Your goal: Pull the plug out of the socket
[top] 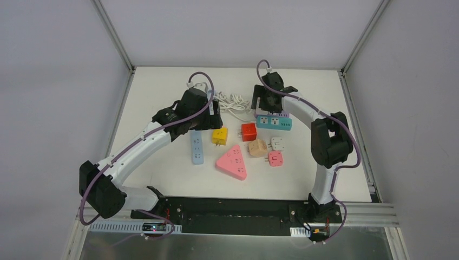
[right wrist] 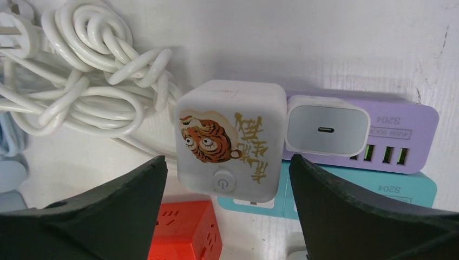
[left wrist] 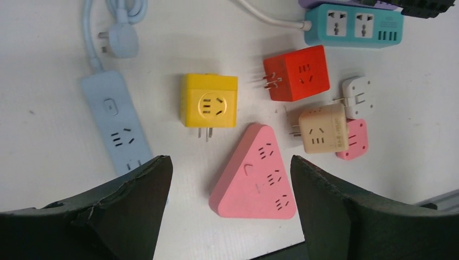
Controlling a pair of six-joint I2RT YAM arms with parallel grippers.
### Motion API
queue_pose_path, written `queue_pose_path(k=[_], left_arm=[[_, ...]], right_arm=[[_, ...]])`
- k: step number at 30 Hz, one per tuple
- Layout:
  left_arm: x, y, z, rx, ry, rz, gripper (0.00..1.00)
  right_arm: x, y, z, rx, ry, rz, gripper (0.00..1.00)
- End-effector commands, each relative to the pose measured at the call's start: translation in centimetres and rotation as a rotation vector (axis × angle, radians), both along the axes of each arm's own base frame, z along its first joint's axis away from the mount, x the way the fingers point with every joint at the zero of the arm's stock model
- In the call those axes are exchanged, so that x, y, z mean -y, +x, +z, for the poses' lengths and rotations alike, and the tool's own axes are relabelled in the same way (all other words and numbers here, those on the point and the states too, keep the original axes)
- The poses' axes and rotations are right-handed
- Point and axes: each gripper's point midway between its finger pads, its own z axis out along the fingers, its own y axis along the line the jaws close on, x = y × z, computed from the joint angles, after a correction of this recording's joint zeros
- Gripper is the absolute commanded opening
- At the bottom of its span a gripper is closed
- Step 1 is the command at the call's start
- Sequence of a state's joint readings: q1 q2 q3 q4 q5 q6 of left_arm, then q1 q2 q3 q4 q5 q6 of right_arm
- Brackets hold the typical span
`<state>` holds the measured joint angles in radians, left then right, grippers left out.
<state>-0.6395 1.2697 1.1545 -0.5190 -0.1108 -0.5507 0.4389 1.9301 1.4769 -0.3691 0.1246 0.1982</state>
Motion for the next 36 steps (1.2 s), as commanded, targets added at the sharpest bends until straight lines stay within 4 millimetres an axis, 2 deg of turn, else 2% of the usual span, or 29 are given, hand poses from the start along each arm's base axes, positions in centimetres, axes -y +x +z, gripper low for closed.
queue_pose_path(k=[1,5,9,10,15,17,19,21,25,29,30,31,33,36], left_arm=[[3.5,2.5,2.7,0.050,-0.124,-0.039,0.81],[5.6,4.5,3.0,0.060,-0.166,-0.057,0.81],[8.2,6.2,2.9,0.060,-0.218,-0.097,0.80],[8.9,6.7,3.0,0.069,-0.229,-0.103,0.80],[12.4,9.4,3.3,0.081,-0.278,-0.139,0.79],[13.9,10.2,3.1,0.053,-0.303,-0.145,0.77],[15.6,11.2,2.0,0.003,-0.329,-0.146,0.75],[17.1,12.0,1.1,-0.043,-0.364,-0.138,0.74],[19.2,13.1,-1.7,-0.150,-0.398,-0.108,0.71],[19.9,13.9,-3.8,-0.194,-0.397,-0.084,0.70],[20.1,14.1,-4.1,-0.197,-0.397,-0.081,0.71],[20.2,14.4,-4.2,-0.199,-0.396,-0.081,0.71],[20.5,14.8,-4.8,-0.210,-0.391,-0.086,0.71],[20.7,15.2,-6.3,-0.260,-0.375,-0.088,0.70]], right_arm=[[-0.5,1.7,4.5,0.070,0.080,-0.015,0.89],[-1.0,2.3,8.4,0.133,0.190,0.009,0.91],[1.8,2.9,11.1,0.199,0.293,-0.035,0.87],[3.1,3.0,10.9,0.204,0.294,-0.054,0.85],[7.6,2.9,9.1,0.231,0.266,0.005,0.77],[8.6,3.2,9.0,0.256,0.330,0.070,0.75],[9.3,3.2,8.9,0.258,0.410,0.149,0.74],[8.8,2.7,8.5,0.266,0.477,0.277,0.68],[9.2,3.4,6.8,0.246,0.479,0.262,0.68],[8.9,3.3,5.8,0.215,0.484,0.260,0.68],[7.4,2.2,6.2,0.205,0.539,0.363,0.67],[7.0,1.9,5.9,0.309,0.427,0.594,0.67],[6.1,1.9,5.0,0.312,0.369,0.674,0.66],[5.5,2.9,3.1,0.322,0.245,0.717,0.64]])
